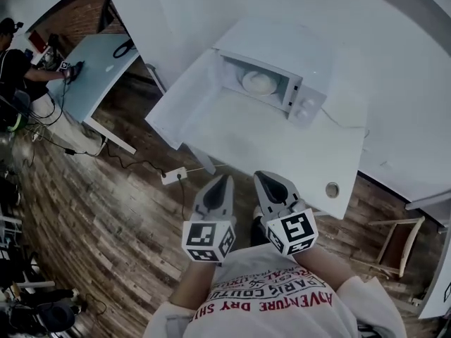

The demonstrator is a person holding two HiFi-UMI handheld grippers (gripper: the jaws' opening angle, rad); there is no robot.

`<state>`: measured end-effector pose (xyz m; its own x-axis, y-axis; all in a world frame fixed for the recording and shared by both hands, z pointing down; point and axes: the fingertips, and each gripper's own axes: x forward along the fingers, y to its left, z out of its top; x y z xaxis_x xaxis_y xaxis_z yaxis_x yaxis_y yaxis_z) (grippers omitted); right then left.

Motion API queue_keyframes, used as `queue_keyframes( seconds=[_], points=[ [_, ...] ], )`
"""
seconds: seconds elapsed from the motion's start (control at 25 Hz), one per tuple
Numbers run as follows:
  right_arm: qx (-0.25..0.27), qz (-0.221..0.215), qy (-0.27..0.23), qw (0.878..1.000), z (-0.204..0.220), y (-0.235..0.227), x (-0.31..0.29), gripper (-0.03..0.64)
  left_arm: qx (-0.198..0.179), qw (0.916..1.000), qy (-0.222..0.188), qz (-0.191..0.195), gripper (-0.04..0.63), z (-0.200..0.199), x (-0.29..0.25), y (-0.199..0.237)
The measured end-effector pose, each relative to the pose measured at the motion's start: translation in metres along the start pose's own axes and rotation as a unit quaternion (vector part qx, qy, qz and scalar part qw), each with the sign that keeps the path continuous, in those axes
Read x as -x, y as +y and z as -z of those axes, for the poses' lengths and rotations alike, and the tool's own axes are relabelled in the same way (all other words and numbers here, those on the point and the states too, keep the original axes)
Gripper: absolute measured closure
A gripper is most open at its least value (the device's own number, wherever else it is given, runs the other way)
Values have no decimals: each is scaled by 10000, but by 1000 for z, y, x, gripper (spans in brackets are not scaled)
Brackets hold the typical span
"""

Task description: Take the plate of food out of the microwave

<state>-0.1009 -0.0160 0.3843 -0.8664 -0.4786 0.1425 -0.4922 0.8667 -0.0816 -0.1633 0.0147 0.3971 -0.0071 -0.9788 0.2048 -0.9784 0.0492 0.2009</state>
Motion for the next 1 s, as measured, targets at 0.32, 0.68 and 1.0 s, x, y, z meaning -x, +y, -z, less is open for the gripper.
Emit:
queue_keyframes(
  seconds=[0.32,0.68,1.0],
  points=[
    [-95,21,-43,9999,-29,-102,-74,607,169,9998,106,27,589,-36,-121,16],
    [-399,446,189,9980,-13,-183,-119,607,401,9975,562,136,589,-21,-203,30],
    [-541,1035,333,9926,-9,-218,-151,607,402,9925,1020,545,589,-19,-258,55]
  ],
)
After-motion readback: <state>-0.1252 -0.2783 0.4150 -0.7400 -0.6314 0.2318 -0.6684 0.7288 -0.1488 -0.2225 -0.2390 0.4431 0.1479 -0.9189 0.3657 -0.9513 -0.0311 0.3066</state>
